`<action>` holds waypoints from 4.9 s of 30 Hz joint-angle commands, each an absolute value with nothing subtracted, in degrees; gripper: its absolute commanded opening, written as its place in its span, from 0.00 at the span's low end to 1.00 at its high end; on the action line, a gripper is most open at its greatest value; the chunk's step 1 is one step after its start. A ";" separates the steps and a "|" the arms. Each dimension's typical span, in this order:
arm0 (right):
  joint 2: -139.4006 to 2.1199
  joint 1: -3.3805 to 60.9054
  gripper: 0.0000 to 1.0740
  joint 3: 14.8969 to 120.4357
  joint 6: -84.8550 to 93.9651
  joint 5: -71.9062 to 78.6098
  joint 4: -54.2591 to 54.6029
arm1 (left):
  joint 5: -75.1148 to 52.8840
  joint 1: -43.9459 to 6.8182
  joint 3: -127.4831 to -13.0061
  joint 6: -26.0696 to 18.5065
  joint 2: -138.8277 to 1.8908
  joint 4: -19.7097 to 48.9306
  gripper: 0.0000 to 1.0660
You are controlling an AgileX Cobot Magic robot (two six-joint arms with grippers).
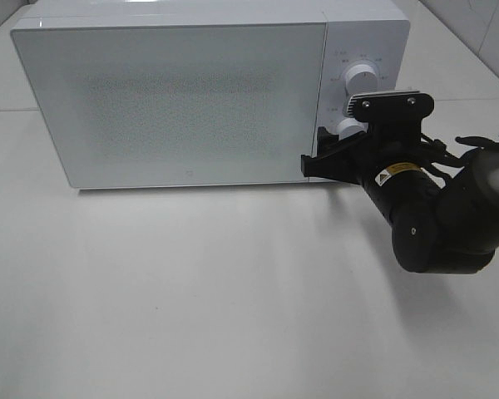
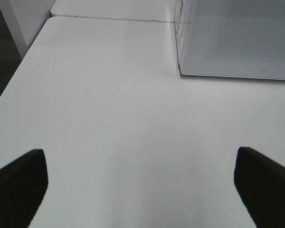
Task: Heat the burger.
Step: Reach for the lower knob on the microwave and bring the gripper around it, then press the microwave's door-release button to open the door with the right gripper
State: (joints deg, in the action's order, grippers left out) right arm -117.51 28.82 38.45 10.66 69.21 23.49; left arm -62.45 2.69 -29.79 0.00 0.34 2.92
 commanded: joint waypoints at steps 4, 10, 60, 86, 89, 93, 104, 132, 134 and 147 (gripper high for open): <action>-117.23 28.59 0.70 39.30 10.37 76.95 23.20 | -61.42 2.81 -29.56 0.00 1.20 2.75 0.94; -117.23 28.59 0.58 39.30 10.37 76.95 23.20 | -61.42 2.81 -29.56 0.00 1.20 2.75 0.94; -117.23 28.59 0.15 39.30 -99.47 75.40 18.51 | -61.42 2.81 -29.56 0.00 1.20 2.75 0.94; -117.23 28.65 0.46 39.30 -107.95 75.29 18.28 | -61.42 2.81 -29.56 0.00 1.20 2.75 0.94; -117.23 28.65 0.47 39.30 -108.06 75.57 18.28 | -61.42 2.81 -29.56 0.00 1.20 2.75 0.94; -117.23 28.65 0.48 39.30 -108.12 75.57 18.28 | -61.42 2.81 -29.56 0.00 1.20 2.75 0.94; -116.94 28.65 0.63 39.02 -107.43 75.46 18.28 | -61.42 2.81 -29.56 0.00 1.20 2.75 0.94; -112.24 28.76 0.70 31.80 -107.66 76.49 19.42 | -61.42 2.81 -29.56 0.00 1.20 2.75 0.94; -111.15 28.76 0.70 30.54 -107.66 76.78 19.42 | -61.42 2.81 -29.56 0.00 1.20 2.75 0.94; -98.72 29.39 0.70 18.28 -101.18 75.63 20.68 | -61.42 2.81 -29.56 0.00 1.20 2.75 0.94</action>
State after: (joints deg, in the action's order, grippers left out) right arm -99.98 29.11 18.56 -102.62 69.33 20.80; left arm -62.40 2.69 -29.79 0.00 0.34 2.92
